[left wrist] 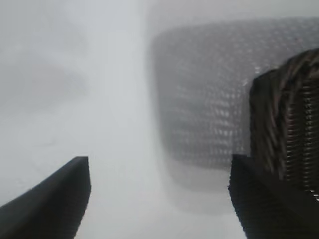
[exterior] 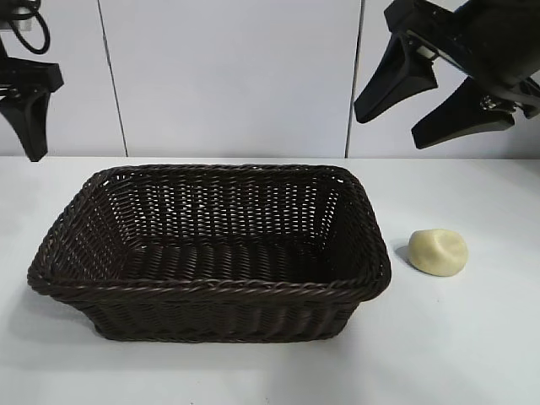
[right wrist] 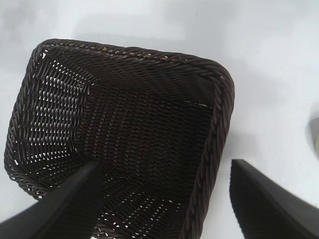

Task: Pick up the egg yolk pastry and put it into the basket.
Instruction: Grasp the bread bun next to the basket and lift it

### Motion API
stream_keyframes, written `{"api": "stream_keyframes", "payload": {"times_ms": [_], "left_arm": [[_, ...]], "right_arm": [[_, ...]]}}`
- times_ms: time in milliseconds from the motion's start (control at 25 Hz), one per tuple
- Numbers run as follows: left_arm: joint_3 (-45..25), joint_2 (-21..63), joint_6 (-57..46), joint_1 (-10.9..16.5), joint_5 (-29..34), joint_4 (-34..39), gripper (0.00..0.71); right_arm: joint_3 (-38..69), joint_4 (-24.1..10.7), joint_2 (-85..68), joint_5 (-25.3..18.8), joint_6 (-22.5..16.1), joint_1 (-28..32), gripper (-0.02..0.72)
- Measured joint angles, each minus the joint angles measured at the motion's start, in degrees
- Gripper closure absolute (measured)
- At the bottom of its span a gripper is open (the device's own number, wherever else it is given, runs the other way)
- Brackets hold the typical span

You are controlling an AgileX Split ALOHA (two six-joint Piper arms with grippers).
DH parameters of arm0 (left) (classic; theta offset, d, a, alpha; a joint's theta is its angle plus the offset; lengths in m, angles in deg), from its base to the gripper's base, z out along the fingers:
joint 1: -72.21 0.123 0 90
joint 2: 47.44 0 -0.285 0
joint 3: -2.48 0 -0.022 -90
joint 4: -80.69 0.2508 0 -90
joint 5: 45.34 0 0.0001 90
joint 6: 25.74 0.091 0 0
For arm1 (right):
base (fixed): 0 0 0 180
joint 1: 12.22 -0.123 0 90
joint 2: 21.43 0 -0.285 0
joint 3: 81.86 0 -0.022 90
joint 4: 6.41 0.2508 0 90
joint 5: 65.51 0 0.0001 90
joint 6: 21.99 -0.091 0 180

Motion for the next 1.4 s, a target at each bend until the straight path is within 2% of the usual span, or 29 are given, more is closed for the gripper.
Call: {"api": "stream_keyframes", "payload": {"times_ms": [280,400,520,1040,1280,1400], "left_arm": [[-1.6,4.2,0.3,0.0,2.7,-0.9,0.15],[-5.6,8.5,0.7,0.0,2.7,-1.1,0.15],[-12.5,14.5,0.8,0.0,2.8,-1.1,0.15],[-44.6,51.6,0.9,0.0,0.4,-1.1,0.15],[-55.1,69.1,0.9,0.0,-2.7,-1.1,0.15],[-56.9,76.3,0.9,0.0,-2.9,-1.1,0.15]], "right_arm": [[0.0,0.0,0.0,0.0,0.0,0.0,0.187],[0.0,0.0,0.0,0.0,0.0,0.0,0.187],[0.0,0.0,0.0,0.0,0.0,0.0,0.187],[0.0,0.0,0.0,-0.6,-0.4,0.0,0.187],[0.0,0.0,0.0,-0.9,-0.9,0.0,0.187],[0.0,0.0,0.0,-1.2,-1.0,0.0,0.187]]}}
